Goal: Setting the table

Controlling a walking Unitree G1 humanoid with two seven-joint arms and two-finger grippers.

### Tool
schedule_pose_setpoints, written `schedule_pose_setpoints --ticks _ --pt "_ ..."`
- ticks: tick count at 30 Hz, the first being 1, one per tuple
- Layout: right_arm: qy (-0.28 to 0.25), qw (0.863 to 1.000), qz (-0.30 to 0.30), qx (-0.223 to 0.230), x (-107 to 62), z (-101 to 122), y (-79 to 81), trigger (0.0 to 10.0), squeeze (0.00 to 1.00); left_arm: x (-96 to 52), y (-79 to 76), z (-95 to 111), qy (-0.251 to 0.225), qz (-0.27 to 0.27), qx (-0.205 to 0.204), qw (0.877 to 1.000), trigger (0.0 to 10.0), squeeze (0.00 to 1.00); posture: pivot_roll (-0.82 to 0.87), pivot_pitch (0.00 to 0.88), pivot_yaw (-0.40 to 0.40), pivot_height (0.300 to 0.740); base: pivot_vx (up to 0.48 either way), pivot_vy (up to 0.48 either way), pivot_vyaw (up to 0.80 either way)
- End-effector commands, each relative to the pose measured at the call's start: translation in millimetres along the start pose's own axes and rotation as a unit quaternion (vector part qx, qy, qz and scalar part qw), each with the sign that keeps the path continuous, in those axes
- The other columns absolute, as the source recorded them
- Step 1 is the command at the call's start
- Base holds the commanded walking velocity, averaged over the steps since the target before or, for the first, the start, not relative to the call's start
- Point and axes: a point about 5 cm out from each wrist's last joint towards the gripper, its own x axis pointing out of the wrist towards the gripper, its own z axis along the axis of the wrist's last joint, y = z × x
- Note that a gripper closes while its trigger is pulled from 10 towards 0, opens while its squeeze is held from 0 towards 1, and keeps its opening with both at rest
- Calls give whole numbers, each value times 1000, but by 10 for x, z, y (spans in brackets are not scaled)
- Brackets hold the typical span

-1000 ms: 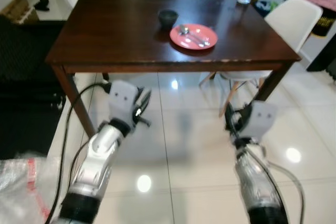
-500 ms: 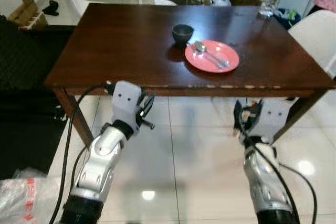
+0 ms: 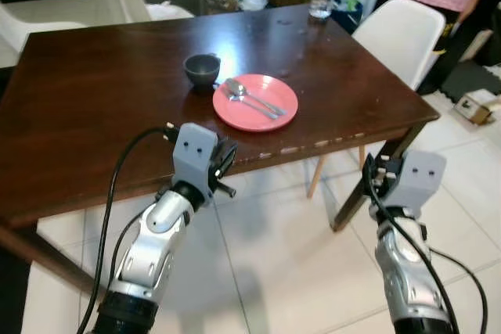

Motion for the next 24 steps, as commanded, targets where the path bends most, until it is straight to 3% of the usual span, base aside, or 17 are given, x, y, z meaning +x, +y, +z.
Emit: schedule_pose_setpoints --ticks 1,14,21,23,24 --pt "9 1000 -1 -5 -9 -24 -9 10000 0 -18 0 -38 11 2 -2 1000 10000 220 -54 55 66 740 469 0 0" --pt "-8 999 26 -22 16 95 65 10000 0 3 -8 -24 9 2 -2 1000 10000 224 -57 49 65 740 469 0 0" --pt "-41 987 157 -19 22 378 331 10000 0 -40 20 18 8 14 18 1000 10000 192 -59 47 69 740 461 0 0" --pt "-44 985 167 -18 15 402 358 10000 0 -50 38 23 9 20 22 1000 10000 192 -59 47 69 740 412 0 0" --pt "-47 981 188 -4 -3 442 412 10000 0 -67 79 40 12 36 40 998 10000 180 -56 49 66 740 326 0 0"
